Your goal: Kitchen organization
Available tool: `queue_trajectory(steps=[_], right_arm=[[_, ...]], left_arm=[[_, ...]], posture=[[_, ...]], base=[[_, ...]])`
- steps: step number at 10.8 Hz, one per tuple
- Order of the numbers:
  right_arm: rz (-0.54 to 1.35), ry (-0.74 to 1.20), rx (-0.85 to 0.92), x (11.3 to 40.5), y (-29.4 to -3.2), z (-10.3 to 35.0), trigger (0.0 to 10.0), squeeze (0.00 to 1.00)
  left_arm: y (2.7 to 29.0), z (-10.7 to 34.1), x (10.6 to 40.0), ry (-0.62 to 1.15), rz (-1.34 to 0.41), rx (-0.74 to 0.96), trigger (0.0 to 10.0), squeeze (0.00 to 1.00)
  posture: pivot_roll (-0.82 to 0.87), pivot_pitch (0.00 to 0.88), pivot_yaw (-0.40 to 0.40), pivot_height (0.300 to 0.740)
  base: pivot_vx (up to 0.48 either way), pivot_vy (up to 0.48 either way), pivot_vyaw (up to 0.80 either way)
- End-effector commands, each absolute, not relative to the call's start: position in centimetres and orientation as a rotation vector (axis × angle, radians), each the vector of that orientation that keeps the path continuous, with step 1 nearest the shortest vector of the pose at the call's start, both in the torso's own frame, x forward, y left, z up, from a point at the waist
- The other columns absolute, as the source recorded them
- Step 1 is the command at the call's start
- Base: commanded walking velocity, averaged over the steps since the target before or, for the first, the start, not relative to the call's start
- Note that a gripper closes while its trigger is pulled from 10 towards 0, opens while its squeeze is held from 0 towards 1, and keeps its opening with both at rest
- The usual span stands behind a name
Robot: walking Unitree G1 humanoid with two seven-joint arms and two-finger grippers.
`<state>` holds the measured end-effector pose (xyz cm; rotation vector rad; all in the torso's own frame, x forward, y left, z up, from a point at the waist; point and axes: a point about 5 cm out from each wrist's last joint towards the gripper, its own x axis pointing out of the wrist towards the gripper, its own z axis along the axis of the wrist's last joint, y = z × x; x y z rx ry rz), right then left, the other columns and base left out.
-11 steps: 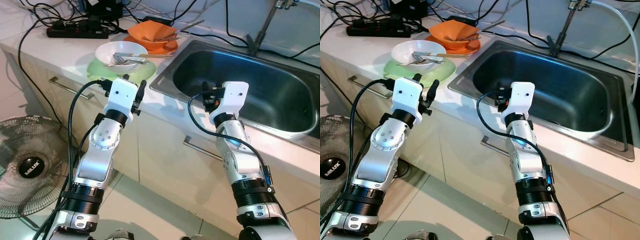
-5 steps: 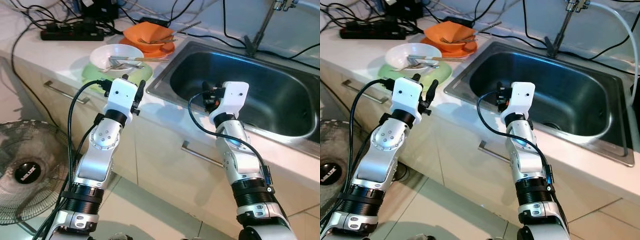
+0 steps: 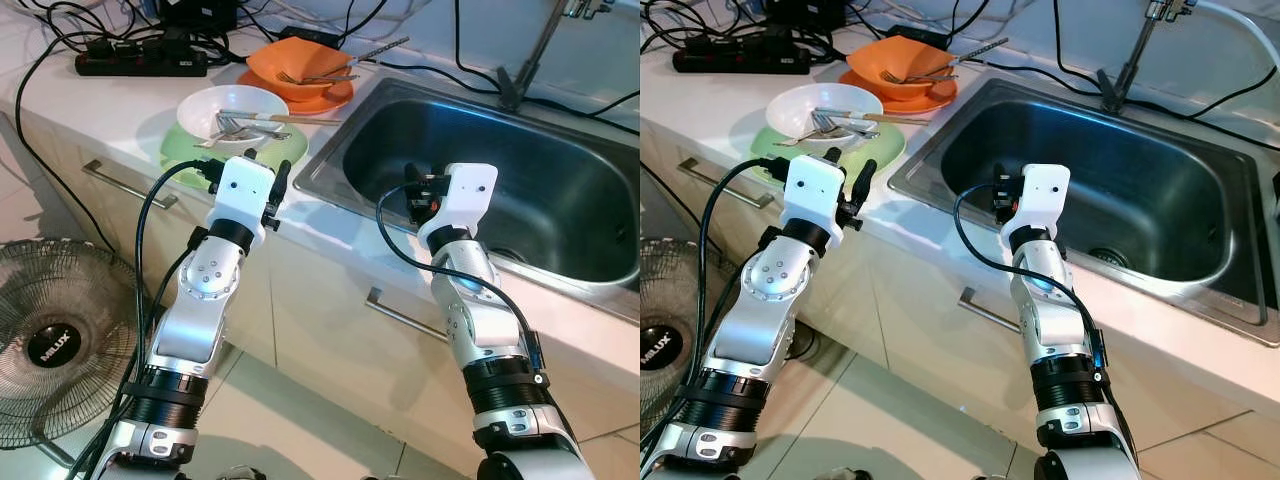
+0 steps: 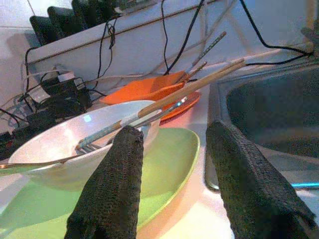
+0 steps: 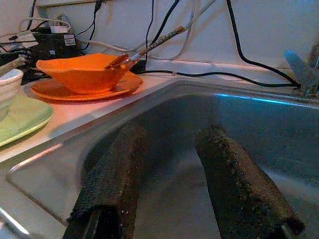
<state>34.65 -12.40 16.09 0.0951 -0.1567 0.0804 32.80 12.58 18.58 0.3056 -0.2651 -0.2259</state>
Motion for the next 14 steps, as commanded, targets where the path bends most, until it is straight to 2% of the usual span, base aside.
queue_trajectory(steps=[1,12,14], right_arm=[[0.07,-0.162,0.111,34.8,-12.61,16.26,10.0,0.0],[0.078,-0.158,0.118,34.8,-12.47,16.16,10.0,0.0],[0.079,-0.157,0.119,34.8,-12.46,16.14,10.0,0.0]], left_arm=[[12.06,18.9,32.64,-0.288,-0.255,0.311,10.0,0.0],[12.35,18.78,32.82,-0.286,-0.237,0.379,10.0,0.0],[12.43,18.73,32.85,-0.283,-0.232,0.381,10.0,0.0]], posture=[[-0.04,0.044,-0.058,0.74],[-0.04,0.044,-0.061,0.74],[-0.04,0.044,-0.061,0.74]], base=[[0.0,0.0,0.0],[0.0,0.0,0.0],[0.27,0.0,0.0]])
